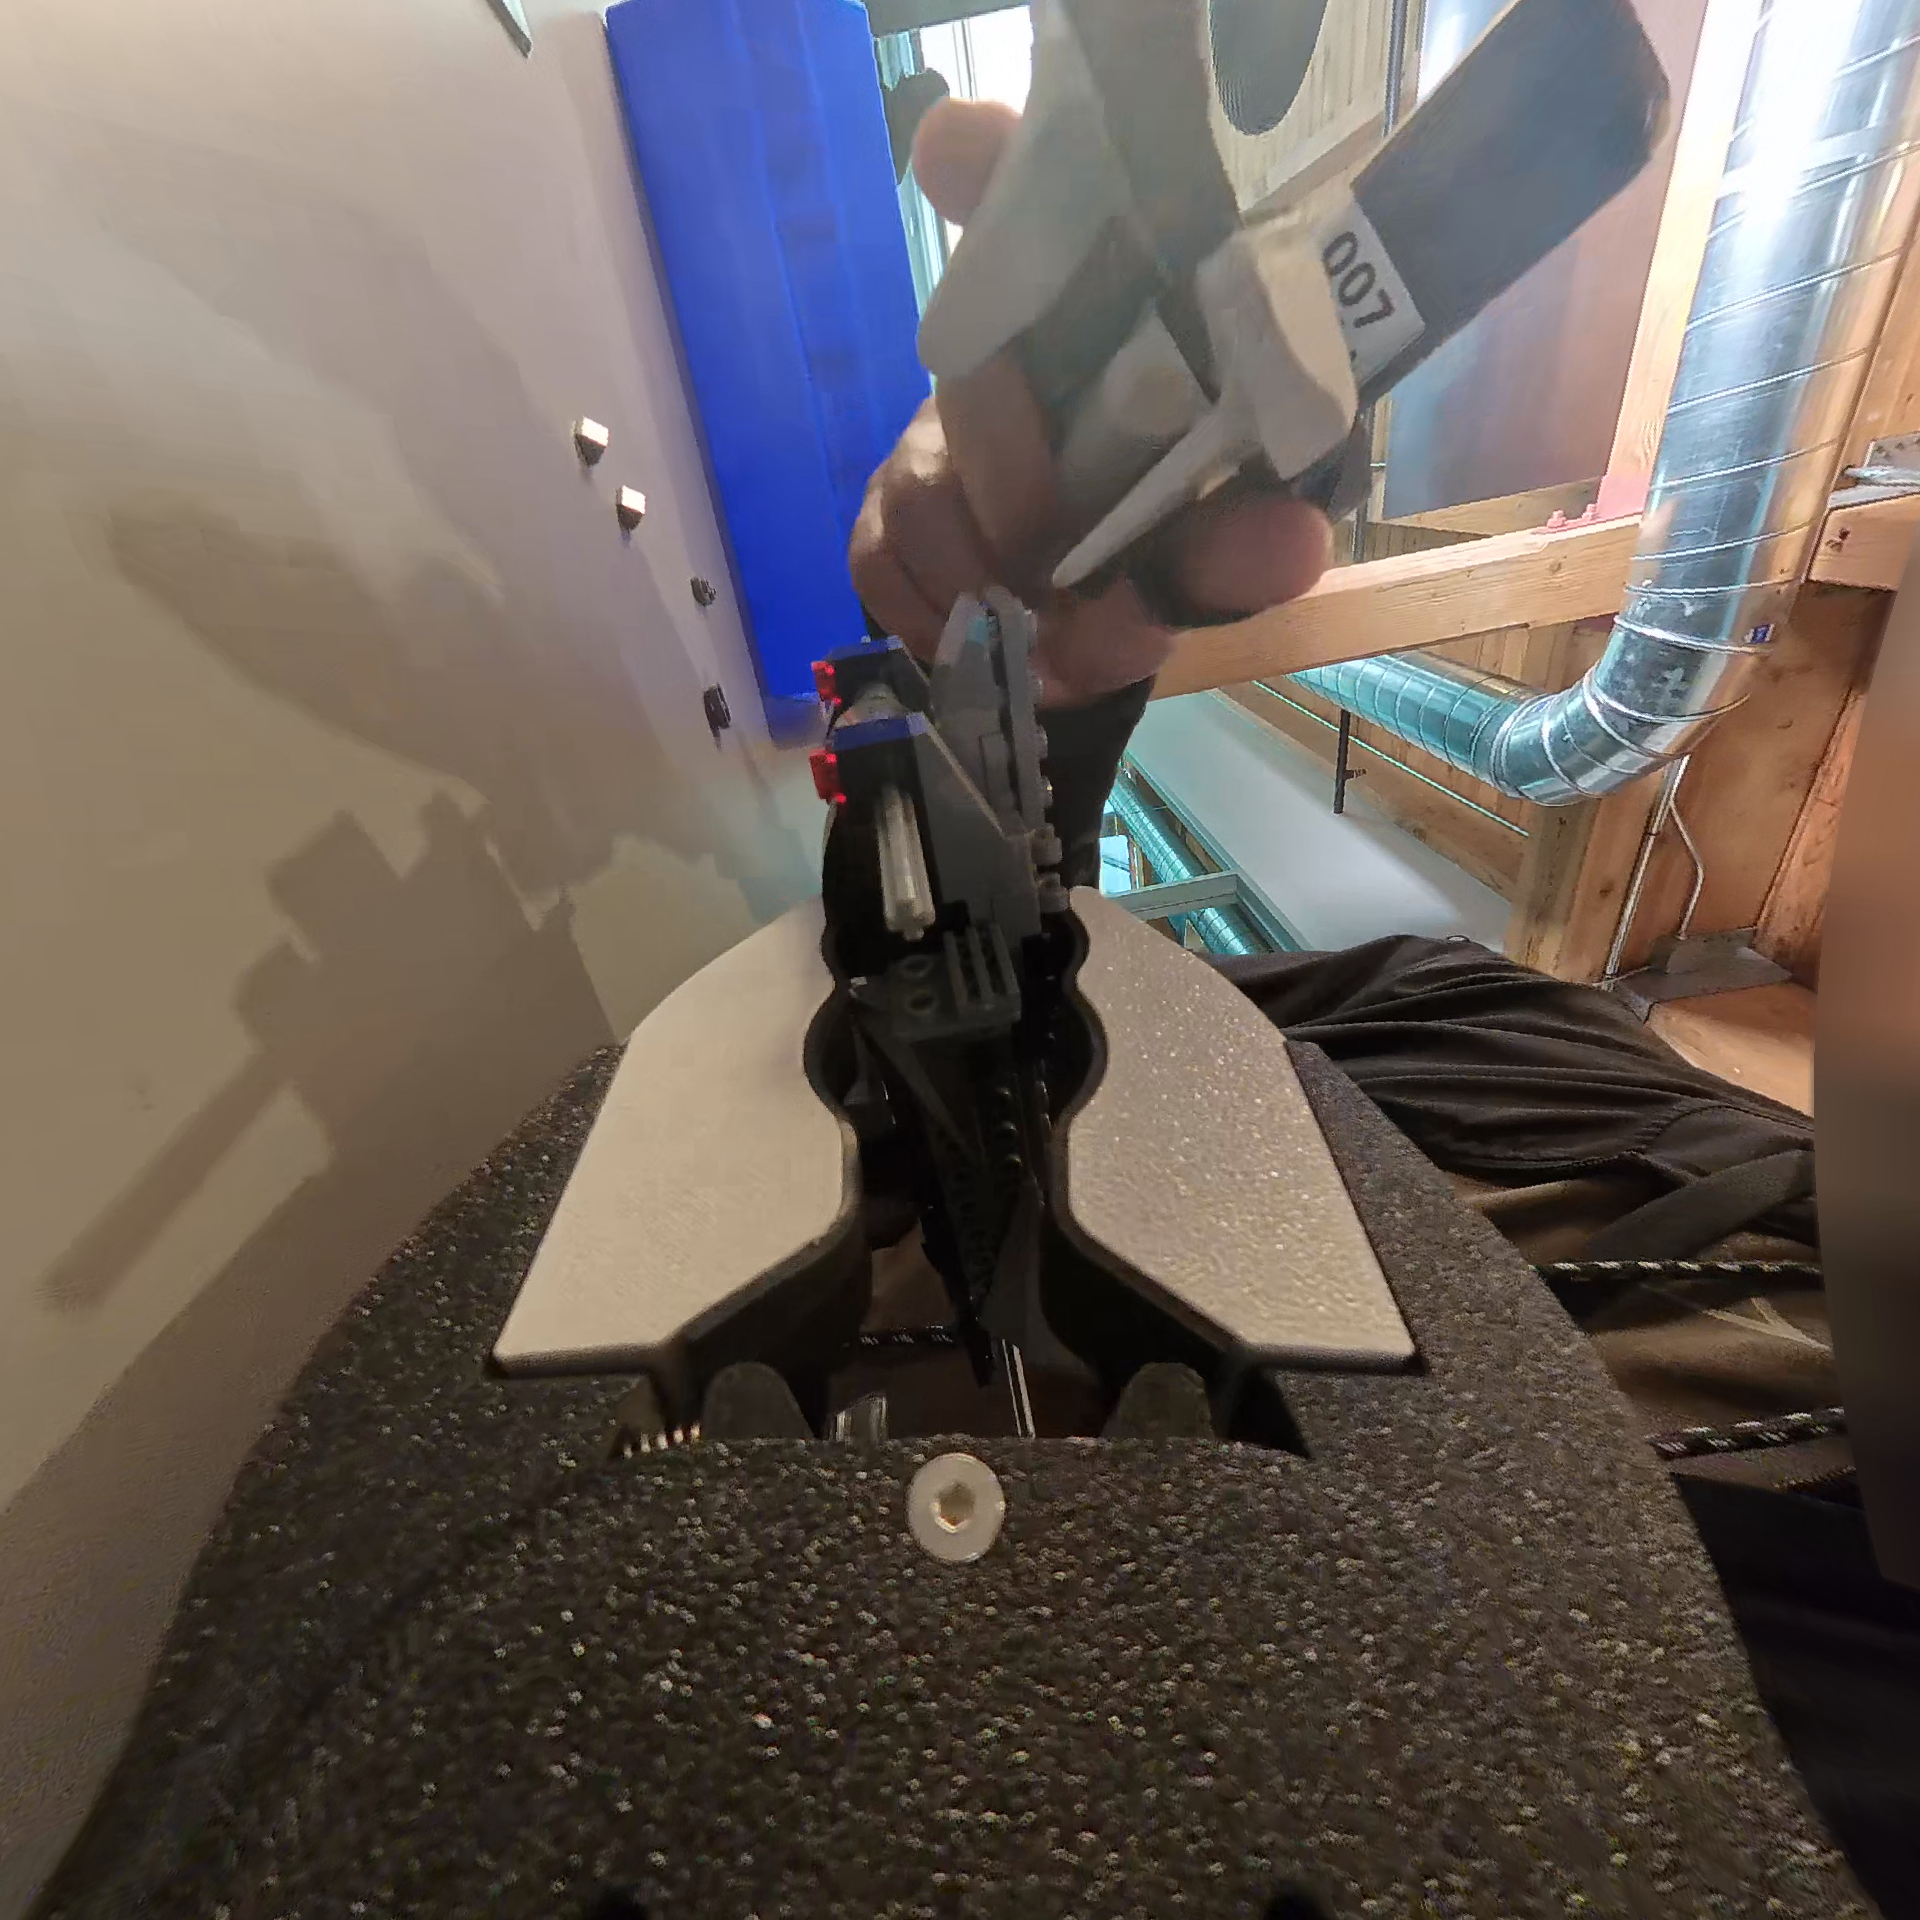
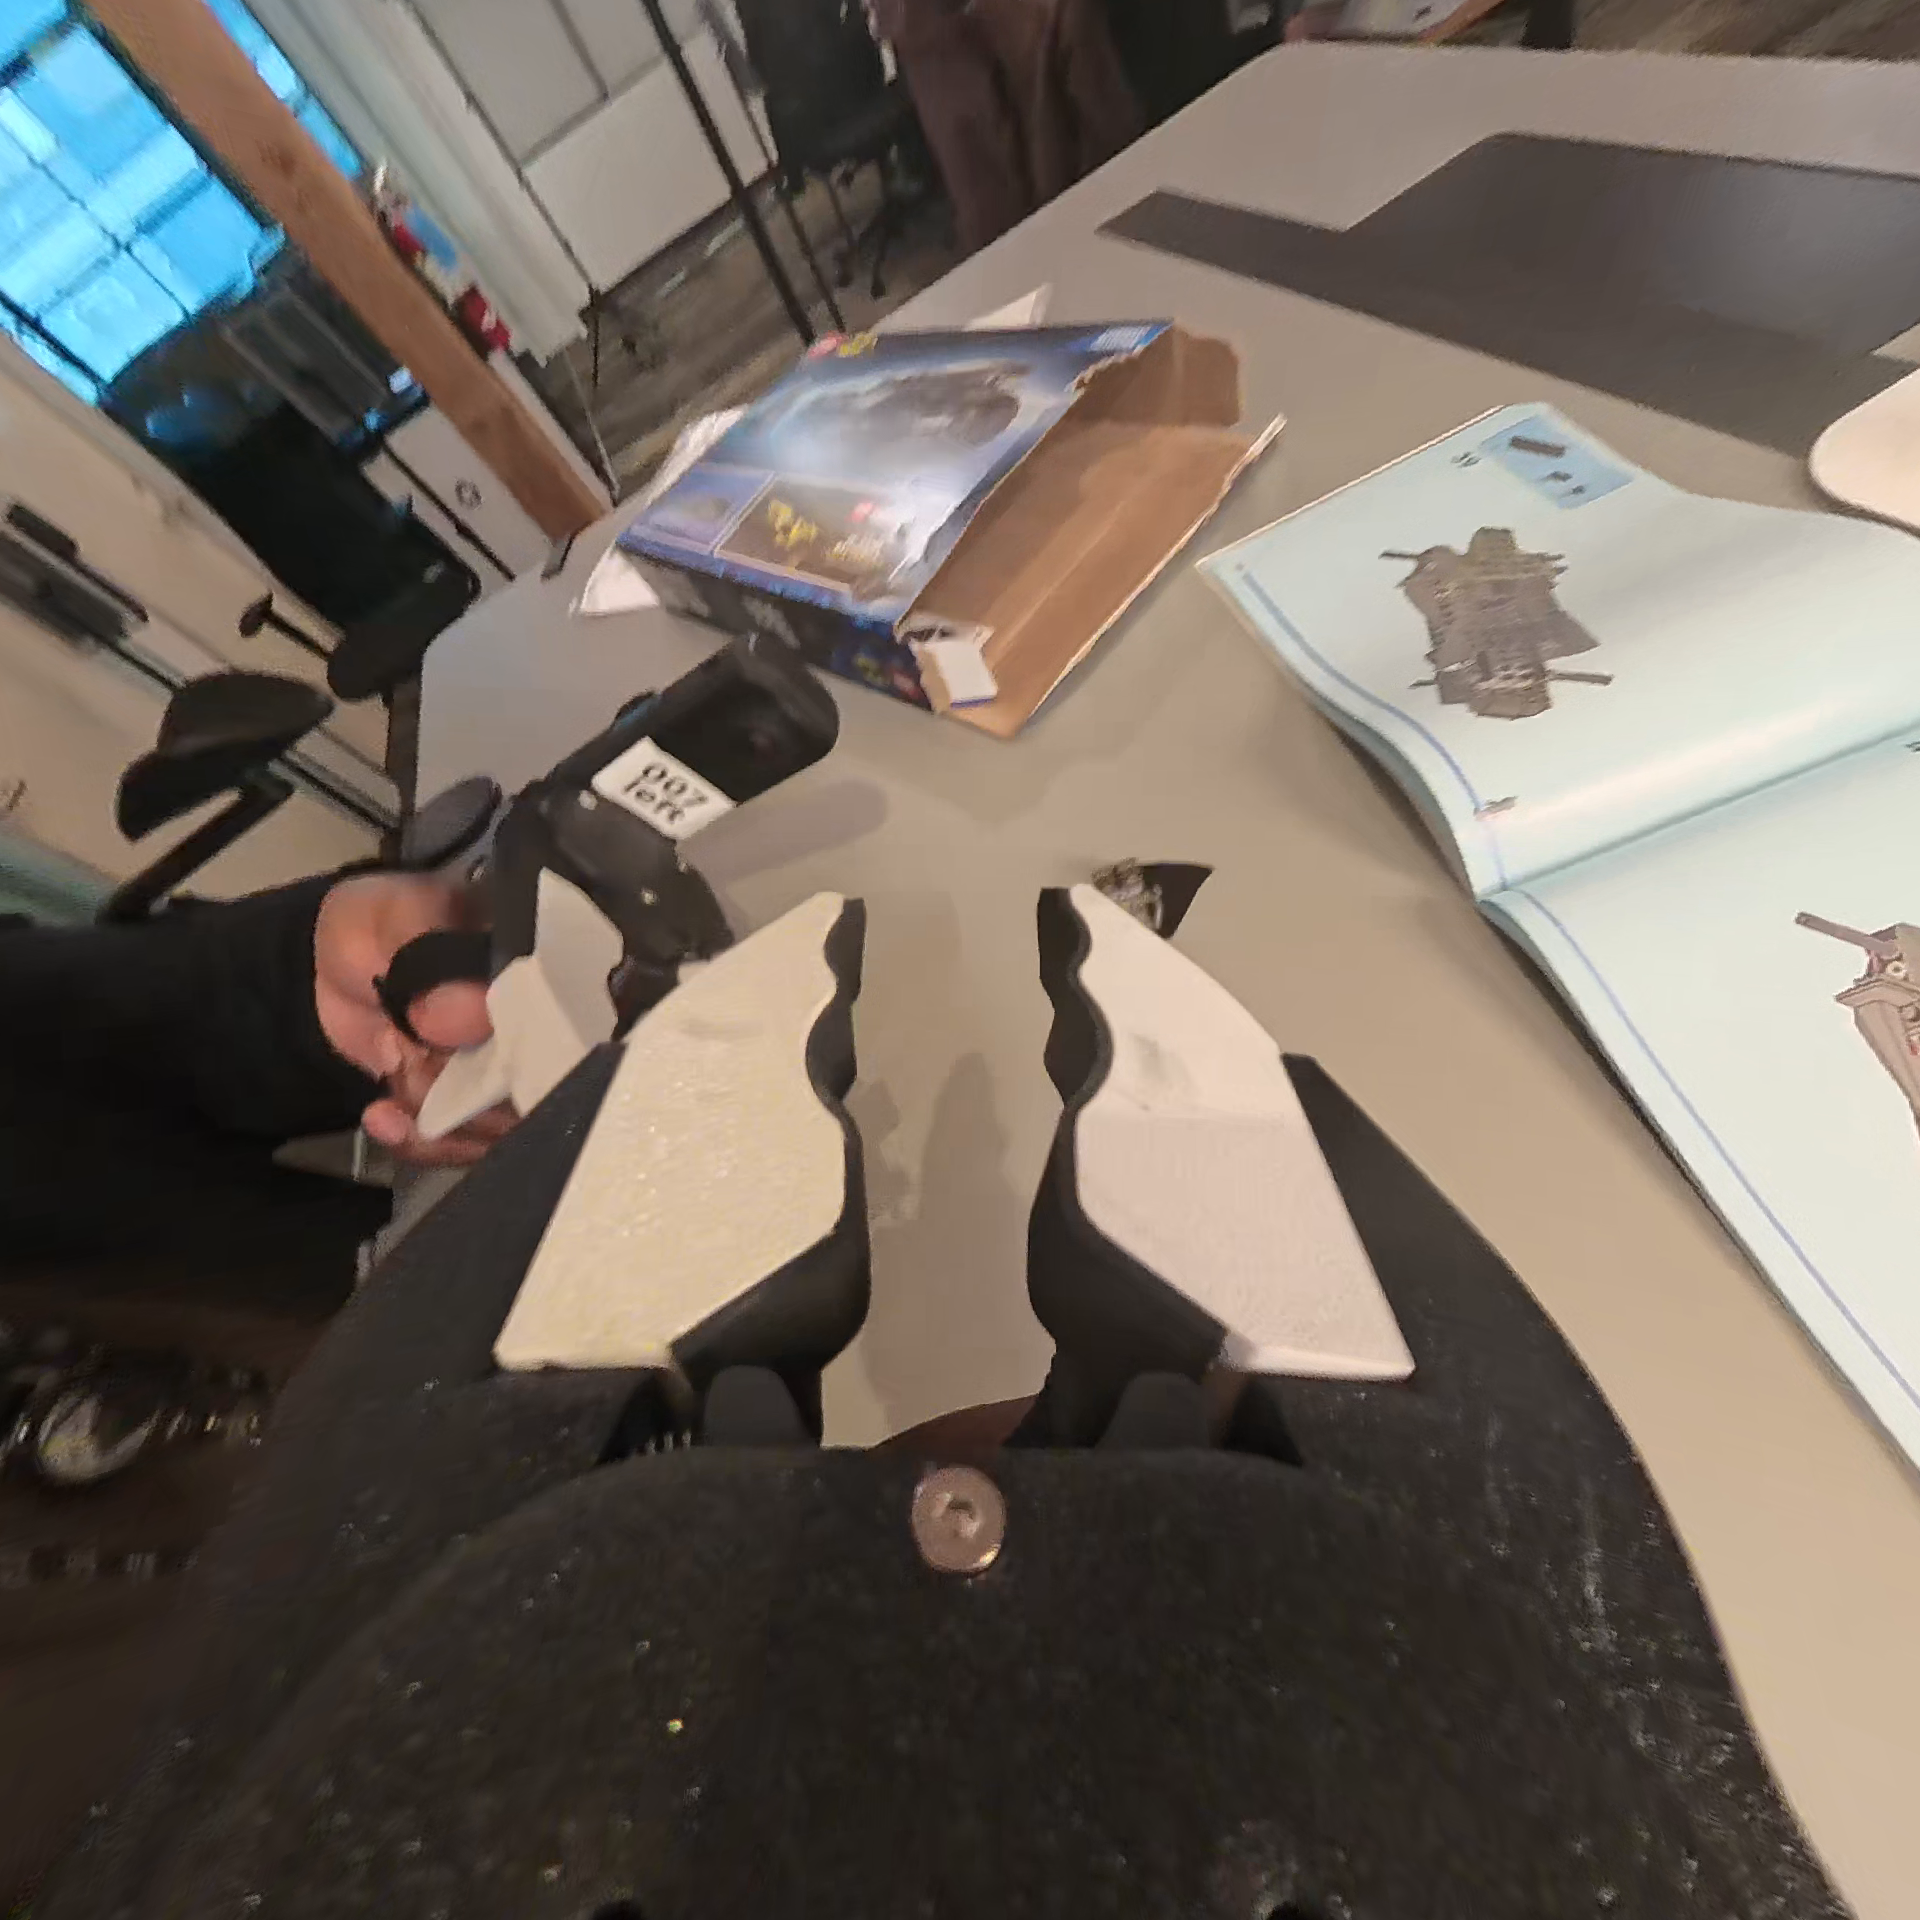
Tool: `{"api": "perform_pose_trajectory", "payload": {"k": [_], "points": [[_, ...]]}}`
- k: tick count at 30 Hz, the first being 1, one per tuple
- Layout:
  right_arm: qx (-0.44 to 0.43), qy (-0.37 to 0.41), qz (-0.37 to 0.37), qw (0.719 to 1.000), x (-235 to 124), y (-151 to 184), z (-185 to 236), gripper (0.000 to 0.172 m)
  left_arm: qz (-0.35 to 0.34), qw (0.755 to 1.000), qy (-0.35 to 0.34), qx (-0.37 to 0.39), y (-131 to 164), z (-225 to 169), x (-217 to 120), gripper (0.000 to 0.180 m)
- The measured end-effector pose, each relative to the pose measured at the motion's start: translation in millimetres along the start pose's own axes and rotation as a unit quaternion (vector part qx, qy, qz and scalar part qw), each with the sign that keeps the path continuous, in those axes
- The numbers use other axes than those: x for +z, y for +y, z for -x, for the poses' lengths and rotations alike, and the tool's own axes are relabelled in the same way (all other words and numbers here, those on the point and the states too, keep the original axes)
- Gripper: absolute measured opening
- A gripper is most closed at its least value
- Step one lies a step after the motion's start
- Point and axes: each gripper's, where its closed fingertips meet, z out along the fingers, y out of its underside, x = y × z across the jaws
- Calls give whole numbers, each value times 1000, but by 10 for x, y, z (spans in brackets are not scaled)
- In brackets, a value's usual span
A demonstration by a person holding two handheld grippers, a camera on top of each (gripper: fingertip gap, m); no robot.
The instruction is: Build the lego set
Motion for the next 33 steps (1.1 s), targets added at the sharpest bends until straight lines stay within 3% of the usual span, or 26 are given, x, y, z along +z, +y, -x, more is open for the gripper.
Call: {"api": "perform_pose_trajectory", "payload": {"k": [6,14,33], "points": [[37,28,-56,997,269,-183,-272,32,-7,1000,2,1,-106,-11,-17,35],[112,58,-107,986,423,-40,-516,28,-19,1000,-15,-2,-157,87,-129,35],[104,77,-87,988,507,162,-589,27,-30,1000,0,-9,-306,113,-225,35]]}}
